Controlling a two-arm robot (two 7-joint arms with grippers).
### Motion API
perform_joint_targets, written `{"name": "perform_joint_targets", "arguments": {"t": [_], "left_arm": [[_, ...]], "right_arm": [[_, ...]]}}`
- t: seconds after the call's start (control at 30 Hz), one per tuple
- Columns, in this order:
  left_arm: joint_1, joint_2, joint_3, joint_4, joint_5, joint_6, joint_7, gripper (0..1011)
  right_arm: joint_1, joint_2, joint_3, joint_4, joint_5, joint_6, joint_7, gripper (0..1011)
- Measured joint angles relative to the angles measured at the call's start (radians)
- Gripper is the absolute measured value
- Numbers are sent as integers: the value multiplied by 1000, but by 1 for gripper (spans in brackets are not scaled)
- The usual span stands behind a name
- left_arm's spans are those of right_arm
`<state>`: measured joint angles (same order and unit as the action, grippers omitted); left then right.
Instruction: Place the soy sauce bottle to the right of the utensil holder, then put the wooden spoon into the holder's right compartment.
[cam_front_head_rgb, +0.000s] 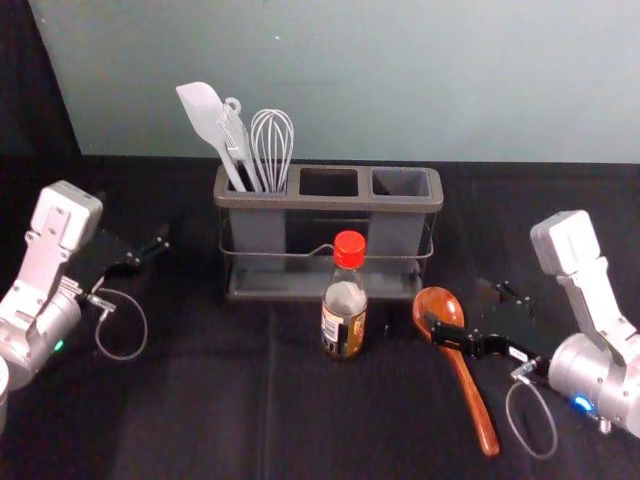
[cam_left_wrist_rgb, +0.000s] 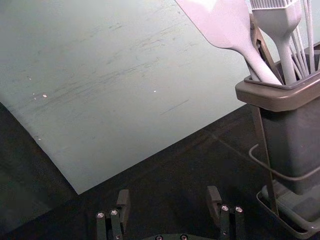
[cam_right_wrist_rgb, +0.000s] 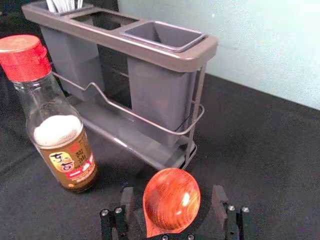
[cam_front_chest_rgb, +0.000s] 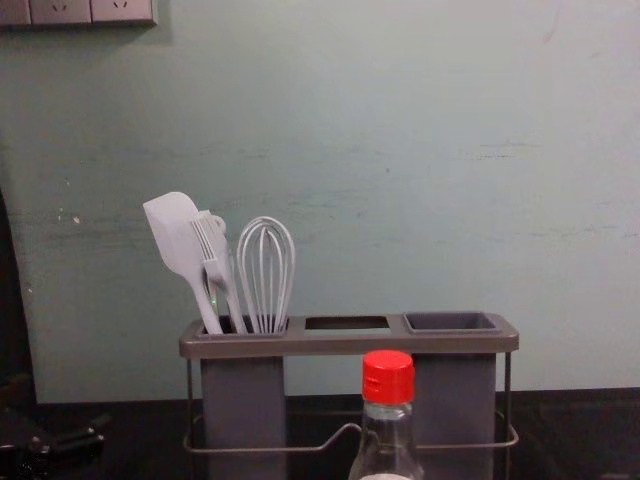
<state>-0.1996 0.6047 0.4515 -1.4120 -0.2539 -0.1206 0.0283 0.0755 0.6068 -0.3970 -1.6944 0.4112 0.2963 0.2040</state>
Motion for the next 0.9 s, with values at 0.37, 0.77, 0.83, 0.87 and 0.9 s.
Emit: {"name": "perform_joint_targets", "arguments": {"t": [0.37,0.77,0.83,0.87,0.9], "left_arm": [[0,0,0,0,0,0,0,1005],[0,0,0,0,0,0,0,1005],[0,0,0,0,0,0,0,1005],[0,0,0,0,0,0,0,1005],[0,0,0,0,0,0,0,1005]], "right_arm": [[60,-12,8,-46,32,265,26,1002],[127,-45,-20,-19,-19,383,21,1003],[133,-51,-22,-12,-24,386,21,1002],[136,-54,-22,-8,-27,388,21,1003],[143,-61,-24,2,-31,390,22,1002]]}}
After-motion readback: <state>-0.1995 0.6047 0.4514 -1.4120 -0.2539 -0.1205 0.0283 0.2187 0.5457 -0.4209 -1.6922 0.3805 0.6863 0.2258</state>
